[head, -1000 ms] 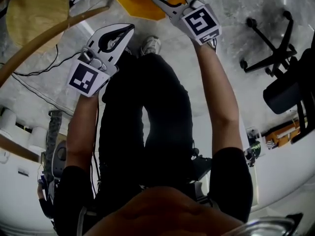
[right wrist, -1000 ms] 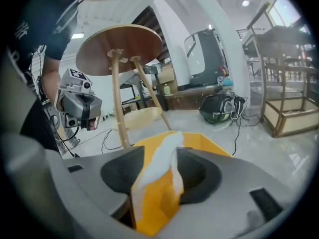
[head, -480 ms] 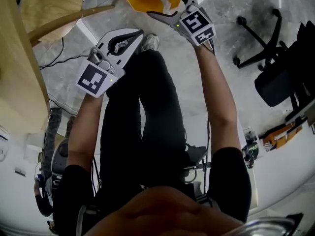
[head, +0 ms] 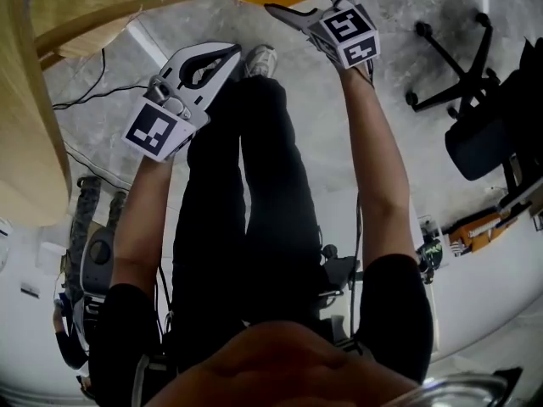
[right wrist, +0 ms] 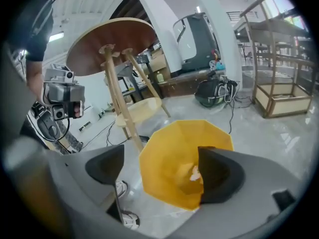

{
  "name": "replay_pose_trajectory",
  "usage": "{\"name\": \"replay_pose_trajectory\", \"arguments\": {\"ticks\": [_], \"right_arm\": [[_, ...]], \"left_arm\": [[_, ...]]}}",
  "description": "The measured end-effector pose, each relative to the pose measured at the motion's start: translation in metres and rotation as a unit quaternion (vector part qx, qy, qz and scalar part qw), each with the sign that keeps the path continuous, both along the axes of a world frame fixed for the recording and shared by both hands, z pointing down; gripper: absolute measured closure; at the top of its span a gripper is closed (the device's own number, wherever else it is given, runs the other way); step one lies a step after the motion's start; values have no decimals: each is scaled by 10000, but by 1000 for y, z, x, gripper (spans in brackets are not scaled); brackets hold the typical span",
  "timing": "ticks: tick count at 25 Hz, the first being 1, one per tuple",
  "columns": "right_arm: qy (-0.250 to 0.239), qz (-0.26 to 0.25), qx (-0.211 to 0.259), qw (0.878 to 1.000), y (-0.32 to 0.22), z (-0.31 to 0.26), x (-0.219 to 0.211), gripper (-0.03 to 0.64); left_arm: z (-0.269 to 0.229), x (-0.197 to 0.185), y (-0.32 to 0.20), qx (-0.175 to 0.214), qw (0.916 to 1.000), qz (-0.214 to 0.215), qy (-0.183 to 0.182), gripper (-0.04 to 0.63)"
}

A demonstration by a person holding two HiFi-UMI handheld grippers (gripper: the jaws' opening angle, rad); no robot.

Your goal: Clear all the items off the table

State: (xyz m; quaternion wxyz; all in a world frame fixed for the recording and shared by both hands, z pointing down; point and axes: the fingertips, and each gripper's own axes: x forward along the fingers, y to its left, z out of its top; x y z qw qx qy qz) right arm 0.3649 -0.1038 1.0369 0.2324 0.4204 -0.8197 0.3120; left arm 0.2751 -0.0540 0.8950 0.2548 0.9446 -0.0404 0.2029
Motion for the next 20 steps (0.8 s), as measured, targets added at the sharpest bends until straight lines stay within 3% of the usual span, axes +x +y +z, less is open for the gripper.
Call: {"name": "replay_pose_trajectory", "arguments": {"ticks": [5, 8, 10, 12, 16, 19, 20], "right_arm": [[-216, -47, 132, 9997, 4, -61, -10, 168], [-289, -140, 318, 9990, 1, -142, -8, 284], [-346, -159, 504, 9980, 9, -221, -10, 326], [-469, -141, 807, 9955, 15, -312, -15, 433], [-597, -353, 1891, 9795, -11, -486, -27, 567], [-813, -761, 2608, 9590, -32, -585, -50, 579], [-922, -869, 2747, 9531, -31, -613, -60, 611]], "left_arm": [[-39, 9, 9, 6, 9994, 224, 246, 583], [-95, 19, 26, -192, 9982, 354, 440, 583], [-154, 14, 43, -295, 9979, 331, 468, 583], [-224, 5, 56, -278, 9979, 248, 536, 583], [-351, -7, 33, 409, 9955, -90, 849, 583], [-428, -30, -3, 1156, 9866, -552, 1014, 583], [-452, -41, -10, 1317, 9832, -688, 1064, 583]]}}
